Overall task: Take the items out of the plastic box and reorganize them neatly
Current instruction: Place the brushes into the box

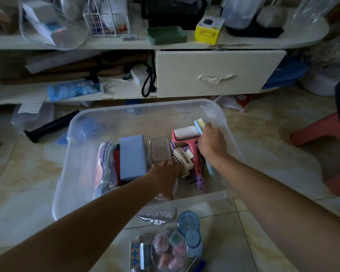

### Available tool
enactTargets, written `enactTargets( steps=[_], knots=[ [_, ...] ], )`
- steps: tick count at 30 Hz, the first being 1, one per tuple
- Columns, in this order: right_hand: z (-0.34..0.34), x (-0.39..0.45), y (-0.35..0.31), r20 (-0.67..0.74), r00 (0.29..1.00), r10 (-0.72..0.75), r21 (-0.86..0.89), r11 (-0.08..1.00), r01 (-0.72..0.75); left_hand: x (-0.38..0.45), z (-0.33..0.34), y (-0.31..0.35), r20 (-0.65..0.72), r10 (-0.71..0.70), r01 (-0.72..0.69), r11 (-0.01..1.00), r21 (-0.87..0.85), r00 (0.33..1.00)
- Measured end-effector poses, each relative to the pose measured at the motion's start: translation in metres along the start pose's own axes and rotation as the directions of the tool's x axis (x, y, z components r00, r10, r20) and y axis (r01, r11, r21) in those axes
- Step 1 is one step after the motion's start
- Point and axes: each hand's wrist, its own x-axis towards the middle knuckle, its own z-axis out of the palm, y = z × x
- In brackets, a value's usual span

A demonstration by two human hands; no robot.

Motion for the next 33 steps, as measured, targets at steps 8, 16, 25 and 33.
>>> enactTargets(
  steps=[8, 16, 25, 33],
  knots=[
    [0.005, -0.003, 0.006, -0.012, 0.998, -0.063, 0.031, 0.998, 0.063, 0.011, 0.018, -0.005, 0.076, 0.003, 0.003, 0.997, -0.071, 0.997],
    [0.006, -0.003, 0.005, 0.037, 0.996, -0.087, -0.060, 0.994, 0.089, 0.013, 0.012, -0.010, 0.119, 0.089, -0.072, 0.987, -0.141, 0.989],
    [0.001, -0.007, 0.006, 0.089, 0.989, -0.116, -0.094, 0.988, 0.124, 0.009, 0.006, -0.025, 0.090, 0.217, -0.186, 0.945, -0.270, 0.972],
    [-0.010, -0.017, -0.006, 0.161, 0.983, -0.088, -0.111, 0.988, 0.107, 0.005, 0.005, -0.019, 0.067, 0.187, -0.162, 0.947, -0.278, 0.980]
  ],
)
